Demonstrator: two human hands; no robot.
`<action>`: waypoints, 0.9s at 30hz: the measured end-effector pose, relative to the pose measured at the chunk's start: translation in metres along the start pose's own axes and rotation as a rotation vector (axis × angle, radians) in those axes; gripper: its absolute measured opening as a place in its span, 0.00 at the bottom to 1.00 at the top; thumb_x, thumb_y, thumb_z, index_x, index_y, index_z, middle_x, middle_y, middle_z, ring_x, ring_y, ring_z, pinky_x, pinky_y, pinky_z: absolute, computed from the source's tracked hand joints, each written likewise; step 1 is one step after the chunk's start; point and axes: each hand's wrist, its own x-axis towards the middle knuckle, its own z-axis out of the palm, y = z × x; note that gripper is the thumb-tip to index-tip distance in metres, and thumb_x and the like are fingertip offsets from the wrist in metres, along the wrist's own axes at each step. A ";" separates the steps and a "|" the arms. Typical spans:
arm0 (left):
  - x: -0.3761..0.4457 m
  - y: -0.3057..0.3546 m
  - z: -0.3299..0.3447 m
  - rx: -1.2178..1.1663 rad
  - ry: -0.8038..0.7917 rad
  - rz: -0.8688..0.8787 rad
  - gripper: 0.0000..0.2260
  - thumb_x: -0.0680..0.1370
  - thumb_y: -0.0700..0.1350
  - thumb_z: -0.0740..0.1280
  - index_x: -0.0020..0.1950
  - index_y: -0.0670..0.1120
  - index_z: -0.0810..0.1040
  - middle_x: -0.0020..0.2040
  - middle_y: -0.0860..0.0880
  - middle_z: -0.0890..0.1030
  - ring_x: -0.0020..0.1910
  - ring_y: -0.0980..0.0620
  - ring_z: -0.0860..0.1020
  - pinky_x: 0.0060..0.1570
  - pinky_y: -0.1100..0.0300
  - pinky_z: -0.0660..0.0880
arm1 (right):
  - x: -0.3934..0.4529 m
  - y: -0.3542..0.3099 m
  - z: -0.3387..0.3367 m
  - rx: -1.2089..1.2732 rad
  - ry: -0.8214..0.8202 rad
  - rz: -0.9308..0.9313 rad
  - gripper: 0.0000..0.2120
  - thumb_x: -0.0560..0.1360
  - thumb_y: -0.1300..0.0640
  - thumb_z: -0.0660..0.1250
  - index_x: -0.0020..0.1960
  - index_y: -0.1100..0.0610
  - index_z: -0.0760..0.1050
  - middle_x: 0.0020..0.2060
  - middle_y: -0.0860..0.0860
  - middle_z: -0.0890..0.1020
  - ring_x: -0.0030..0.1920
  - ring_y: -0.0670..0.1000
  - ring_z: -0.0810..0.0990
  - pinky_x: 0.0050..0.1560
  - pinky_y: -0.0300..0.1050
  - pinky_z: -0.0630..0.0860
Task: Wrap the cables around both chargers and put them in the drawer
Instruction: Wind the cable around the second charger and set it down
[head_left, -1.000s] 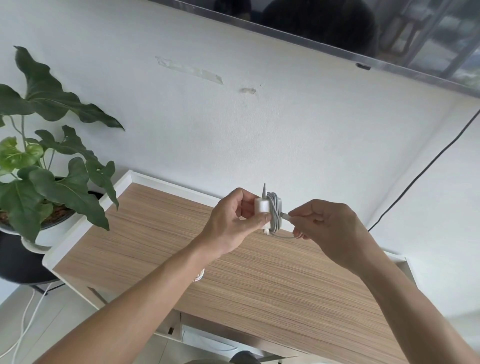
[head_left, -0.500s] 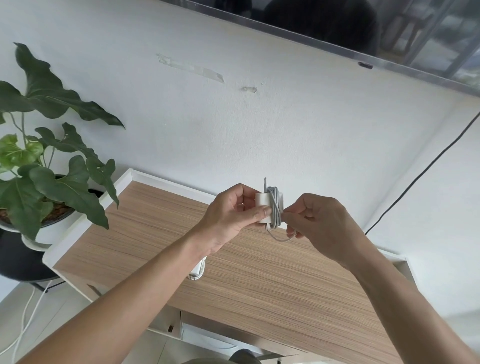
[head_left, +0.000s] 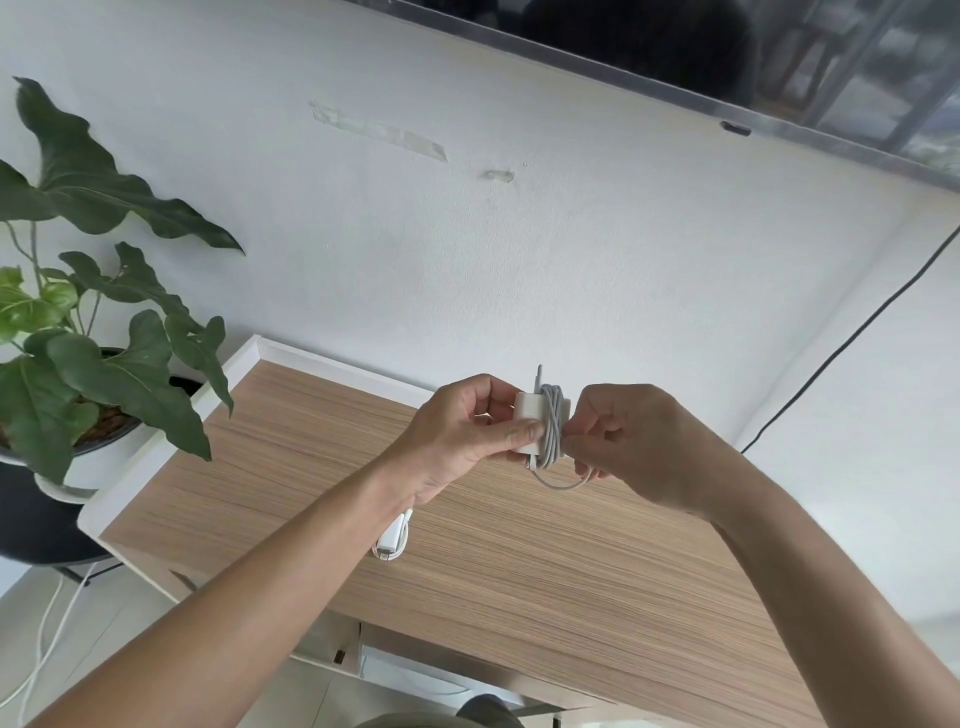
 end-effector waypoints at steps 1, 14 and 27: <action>0.001 -0.001 -0.001 -0.004 0.002 -0.005 0.15 0.73 0.35 0.76 0.58 0.35 0.79 0.49 0.42 0.84 0.46 0.46 0.86 0.44 0.57 0.83 | 0.001 0.000 0.001 -0.006 -0.006 -0.001 0.06 0.77 0.59 0.72 0.42 0.55 0.80 0.34 0.49 0.86 0.35 0.45 0.84 0.41 0.38 0.80; 0.006 -0.005 -0.003 -0.114 0.021 -0.051 0.16 0.70 0.41 0.78 0.54 0.39 0.80 0.53 0.38 0.84 0.53 0.39 0.85 0.51 0.47 0.84 | 0.005 0.003 0.009 0.004 0.100 -0.045 0.08 0.77 0.58 0.72 0.40 0.49 0.82 0.34 0.47 0.85 0.37 0.49 0.83 0.42 0.44 0.79; 0.002 -0.004 0.000 -0.204 0.028 -0.060 0.16 0.74 0.41 0.74 0.60 0.38 0.81 0.58 0.36 0.85 0.55 0.40 0.85 0.52 0.53 0.83 | 0.002 0.004 0.030 -0.002 0.311 -0.064 0.05 0.76 0.56 0.74 0.50 0.47 0.86 0.37 0.44 0.85 0.39 0.43 0.82 0.41 0.31 0.76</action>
